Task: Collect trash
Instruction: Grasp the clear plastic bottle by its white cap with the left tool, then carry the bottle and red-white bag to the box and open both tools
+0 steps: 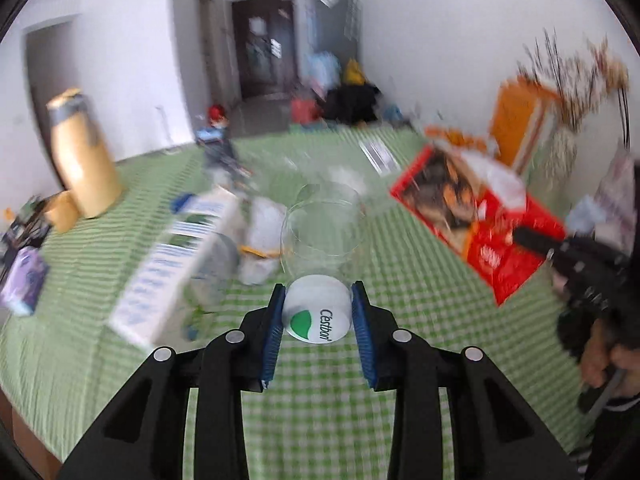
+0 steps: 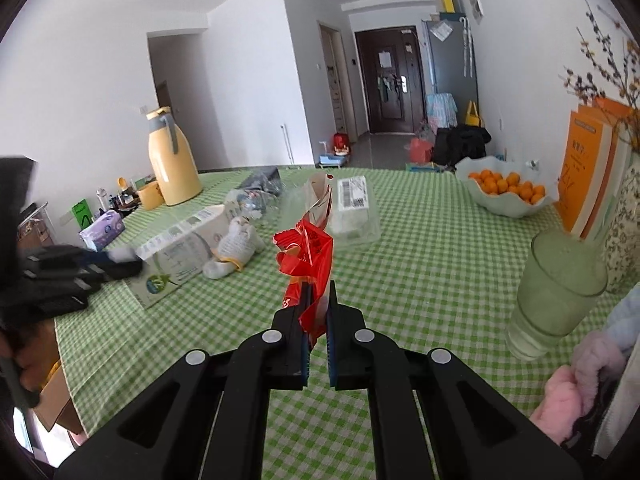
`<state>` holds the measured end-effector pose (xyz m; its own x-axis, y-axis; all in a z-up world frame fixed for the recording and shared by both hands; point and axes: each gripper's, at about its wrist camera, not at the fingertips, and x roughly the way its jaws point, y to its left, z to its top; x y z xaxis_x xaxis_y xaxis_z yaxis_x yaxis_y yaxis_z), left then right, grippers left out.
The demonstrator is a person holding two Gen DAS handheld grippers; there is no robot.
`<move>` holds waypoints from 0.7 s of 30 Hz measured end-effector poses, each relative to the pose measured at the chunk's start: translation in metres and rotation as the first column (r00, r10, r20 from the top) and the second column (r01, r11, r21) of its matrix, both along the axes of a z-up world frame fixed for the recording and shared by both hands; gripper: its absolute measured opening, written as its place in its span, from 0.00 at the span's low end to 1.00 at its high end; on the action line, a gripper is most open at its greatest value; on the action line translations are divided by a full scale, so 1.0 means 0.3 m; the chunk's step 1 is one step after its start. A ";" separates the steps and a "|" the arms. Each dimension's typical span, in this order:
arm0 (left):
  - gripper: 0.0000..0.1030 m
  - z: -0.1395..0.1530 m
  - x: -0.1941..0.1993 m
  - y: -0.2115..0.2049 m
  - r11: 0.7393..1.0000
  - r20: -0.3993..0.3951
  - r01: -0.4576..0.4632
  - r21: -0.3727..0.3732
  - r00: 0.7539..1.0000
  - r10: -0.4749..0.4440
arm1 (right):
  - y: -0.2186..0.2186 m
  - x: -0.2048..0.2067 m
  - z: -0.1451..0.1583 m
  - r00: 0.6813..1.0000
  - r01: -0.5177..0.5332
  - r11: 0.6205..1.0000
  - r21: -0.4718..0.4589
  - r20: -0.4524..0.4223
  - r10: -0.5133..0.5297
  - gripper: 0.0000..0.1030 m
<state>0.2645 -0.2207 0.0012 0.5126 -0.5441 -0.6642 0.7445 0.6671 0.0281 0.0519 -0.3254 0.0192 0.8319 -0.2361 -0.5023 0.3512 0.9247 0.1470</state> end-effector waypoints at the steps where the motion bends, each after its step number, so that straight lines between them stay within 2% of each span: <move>1: 0.30 0.034 -0.008 0.057 0.999 0.006 -0.029 -0.030 1.000 0.029 | 0.015 -0.004 0.012 1.000 -0.009 1.000 -0.010 0.006 0.009 0.06; 4: 0.29 0.105 -0.033 0.242 0.986 0.040 -0.140 -0.091 0.989 0.145 | 0.062 -0.006 0.044 0.999 -0.042 0.999 -0.031 0.021 0.043 0.06; 7: 0.29 0.134 -0.033 0.404 0.959 0.069 -0.261 -0.111 0.961 0.269 | 0.132 0.017 0.068 0.995 -0.089 0.995 -0.051 0.028 0.091 0.06; 12: 0.29 0.130 -0.023 0.712 0.886 0.070 -0.447 -0.118 0.887 0.457 | 0.290 0.109 0.101 0.982 -0.182 0.980 -0.076 0.034 0.185 0.06; 15: 0.29 0.120 -0.029 0.899 0.830 0.072 -0.545 -0.119 0.829 0.555 | 0.412 0.182 0.121 0.962 -0.266 0.959 -0.093 0.035 0.270 0.06; 18: 0.29 0.117 -0.053 1.126 0.751 0.057 -0.647 -0.132 0.751 0.657 | 0.546 0.270 0.139 0.928 -0.365 0.925 -0.106 0.032 0.370 0.06; 21: 0.29 0.106 -0.080 1.302 0.672 0.037 -0.726 -0.147 0.674 0.737 | 0.722 0.373 0.150 0.874 -0.479 0.869 -0.123 0.019 0.485 0.06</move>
<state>0.2405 0.1700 0.0331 0.8294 -0.0354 -0.5576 0.0139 0.9990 -0.0426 0.1639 -0.1087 0.0641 0.8787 0.1486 -0.4536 -0.1471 0.9884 0.0388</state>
